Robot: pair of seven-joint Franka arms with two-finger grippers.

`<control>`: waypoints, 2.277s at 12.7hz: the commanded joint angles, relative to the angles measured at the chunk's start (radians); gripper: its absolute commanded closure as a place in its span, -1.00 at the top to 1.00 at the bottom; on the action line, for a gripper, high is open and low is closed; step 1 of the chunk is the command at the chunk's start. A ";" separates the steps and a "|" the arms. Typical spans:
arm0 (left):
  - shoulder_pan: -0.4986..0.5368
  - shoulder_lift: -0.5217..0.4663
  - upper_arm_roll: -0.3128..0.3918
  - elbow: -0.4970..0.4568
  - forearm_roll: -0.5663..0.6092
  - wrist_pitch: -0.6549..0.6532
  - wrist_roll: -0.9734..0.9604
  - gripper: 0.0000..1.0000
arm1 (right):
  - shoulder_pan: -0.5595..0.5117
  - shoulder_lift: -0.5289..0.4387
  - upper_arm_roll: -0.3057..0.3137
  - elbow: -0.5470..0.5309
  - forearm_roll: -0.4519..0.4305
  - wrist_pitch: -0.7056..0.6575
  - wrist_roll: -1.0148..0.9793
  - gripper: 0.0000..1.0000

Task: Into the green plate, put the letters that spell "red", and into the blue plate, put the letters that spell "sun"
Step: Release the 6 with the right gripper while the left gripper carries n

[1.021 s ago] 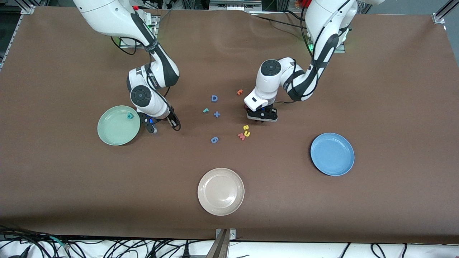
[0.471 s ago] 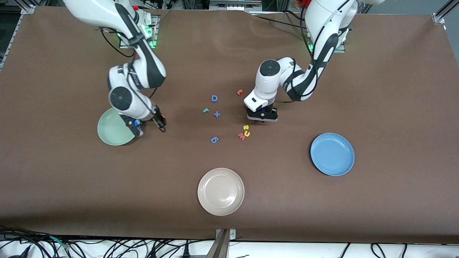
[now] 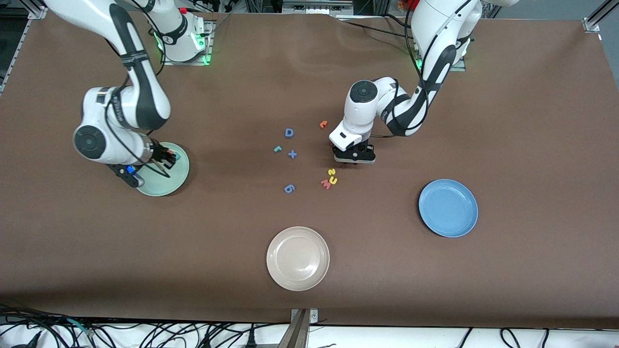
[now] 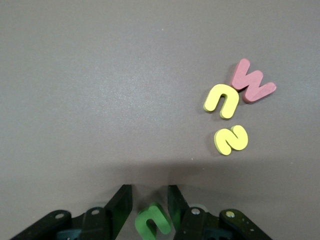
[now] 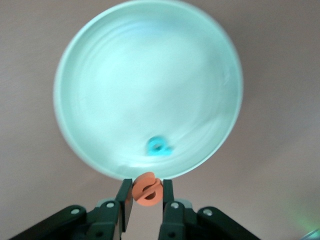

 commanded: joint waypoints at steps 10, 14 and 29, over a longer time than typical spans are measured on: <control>-0.002 0.000 -0.028 -0.004 0.011 -0.056 -0.061 -0.28 | -0.057 0.130 -0.023 -0.042 0.015 0.119 -0.229 -0.72; -0.003 0.003 -0.028 -0.004 0.011 -0.055 -0.061 -0.45 | -0.056 0.131 -0.023 -0.042 0.015 0.113 -0.223 0.59; 0.337 -0.023 -0.100 0.395 -0.223 -0.660 0.485 -0.42 | 0.030 0.048 0.379 0.035 0.119 0.226 0.579 0.96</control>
